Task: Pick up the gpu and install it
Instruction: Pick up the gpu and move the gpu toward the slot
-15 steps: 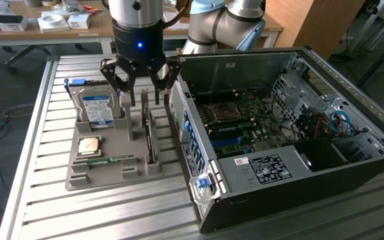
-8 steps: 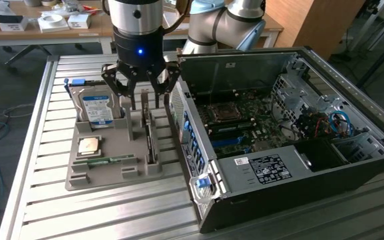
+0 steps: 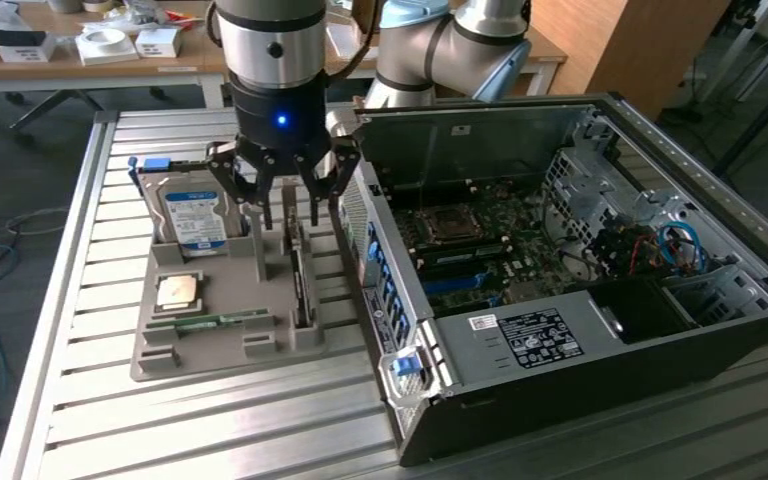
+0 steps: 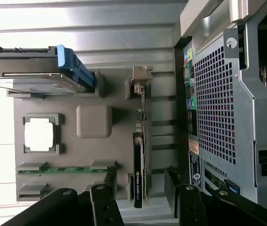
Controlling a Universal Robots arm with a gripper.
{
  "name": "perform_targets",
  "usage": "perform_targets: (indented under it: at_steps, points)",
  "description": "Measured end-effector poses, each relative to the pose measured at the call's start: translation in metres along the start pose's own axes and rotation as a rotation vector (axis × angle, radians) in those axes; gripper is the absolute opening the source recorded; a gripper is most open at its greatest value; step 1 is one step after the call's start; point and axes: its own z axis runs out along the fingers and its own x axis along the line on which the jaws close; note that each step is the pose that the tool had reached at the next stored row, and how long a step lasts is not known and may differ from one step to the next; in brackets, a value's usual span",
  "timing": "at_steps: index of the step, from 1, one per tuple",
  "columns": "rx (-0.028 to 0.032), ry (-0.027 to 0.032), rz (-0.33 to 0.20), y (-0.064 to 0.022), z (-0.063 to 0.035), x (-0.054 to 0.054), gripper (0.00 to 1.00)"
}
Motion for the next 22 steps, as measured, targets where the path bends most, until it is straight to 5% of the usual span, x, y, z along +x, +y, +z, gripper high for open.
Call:
perform_targets:
  at_steps: [14,22]
  points:
    - [0.0,0.0,0.0,-0.0009,0.0203,0.0,0.53]
    - [-0.0002,-0.0003,0.0,-0.001,0.0219,0.002,0.53]
